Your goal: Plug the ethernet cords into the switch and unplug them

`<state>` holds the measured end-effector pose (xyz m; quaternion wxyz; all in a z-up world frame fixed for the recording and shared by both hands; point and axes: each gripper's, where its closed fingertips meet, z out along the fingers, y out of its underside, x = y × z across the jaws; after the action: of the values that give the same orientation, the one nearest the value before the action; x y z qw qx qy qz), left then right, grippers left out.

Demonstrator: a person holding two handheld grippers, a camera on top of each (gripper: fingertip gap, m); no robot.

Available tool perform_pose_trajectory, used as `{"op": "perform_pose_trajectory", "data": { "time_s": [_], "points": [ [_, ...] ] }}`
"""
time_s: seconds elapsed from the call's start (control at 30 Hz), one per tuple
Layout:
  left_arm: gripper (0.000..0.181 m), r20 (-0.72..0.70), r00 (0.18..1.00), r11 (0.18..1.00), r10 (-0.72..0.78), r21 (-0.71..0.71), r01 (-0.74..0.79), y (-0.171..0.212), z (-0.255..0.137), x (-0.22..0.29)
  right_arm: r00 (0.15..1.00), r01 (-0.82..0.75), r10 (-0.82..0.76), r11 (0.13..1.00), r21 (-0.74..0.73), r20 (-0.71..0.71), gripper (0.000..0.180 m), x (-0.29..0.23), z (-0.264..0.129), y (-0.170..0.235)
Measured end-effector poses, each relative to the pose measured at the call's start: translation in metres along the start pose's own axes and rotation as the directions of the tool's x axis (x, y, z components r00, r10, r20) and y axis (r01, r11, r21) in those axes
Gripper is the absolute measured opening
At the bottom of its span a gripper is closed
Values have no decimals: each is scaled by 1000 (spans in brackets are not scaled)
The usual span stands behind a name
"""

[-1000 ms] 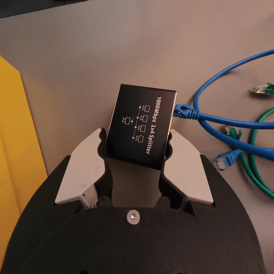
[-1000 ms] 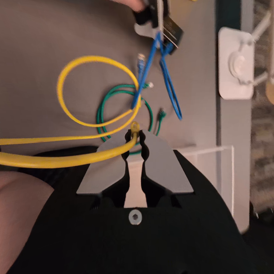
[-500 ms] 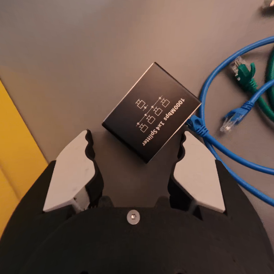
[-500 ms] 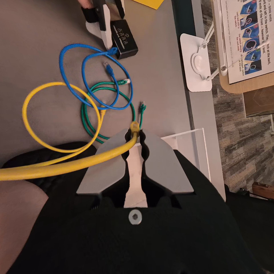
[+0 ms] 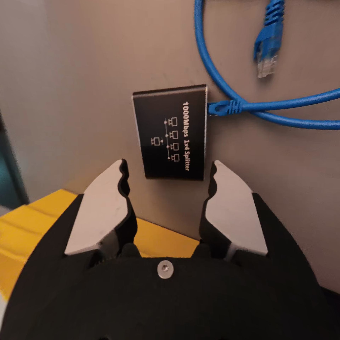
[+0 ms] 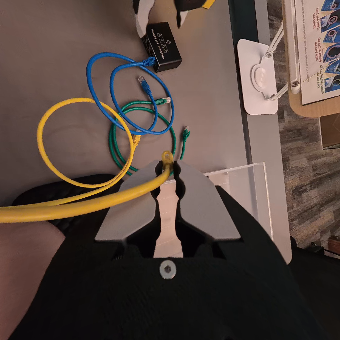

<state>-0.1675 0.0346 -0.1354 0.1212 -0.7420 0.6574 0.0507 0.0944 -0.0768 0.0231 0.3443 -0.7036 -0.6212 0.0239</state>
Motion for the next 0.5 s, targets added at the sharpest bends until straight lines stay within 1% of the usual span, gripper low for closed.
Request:
{"op": "perform_pose_trajectory", "data": {
  "time_s": [0.07,0.1,0.2,0.3,0.4,0.5],
  "points": [
    [89,-102,995,1000,13,16,-11,-5,3,7,1000,0,0,1000,16,16,12,-4,-3,0],
    [86,-130,991,1000,14,-10,-16,-2,7,8,1000,5,-5,1000,25,14,12,-5,-5,-1],
    [88,-172,985,992,30,-114,-50,10,20,12,1000,12,-12,999,41,8,12,-6,-9,-3],
    [81,-224,975,992,13,-121,-41,5,21,17,1000,11,-11,999,36,10,12,-5,-7,-2],
    [75,-224,975,988,4,-149,-38,5,21,16,1000,2,-2,1000,25,13,12,-2,-4,0],
    [75,-224,975,988,3,-149,-37,5,21,16,1000,-4,4,1000,20,14,12,-2,-4,1]
  ]
}}
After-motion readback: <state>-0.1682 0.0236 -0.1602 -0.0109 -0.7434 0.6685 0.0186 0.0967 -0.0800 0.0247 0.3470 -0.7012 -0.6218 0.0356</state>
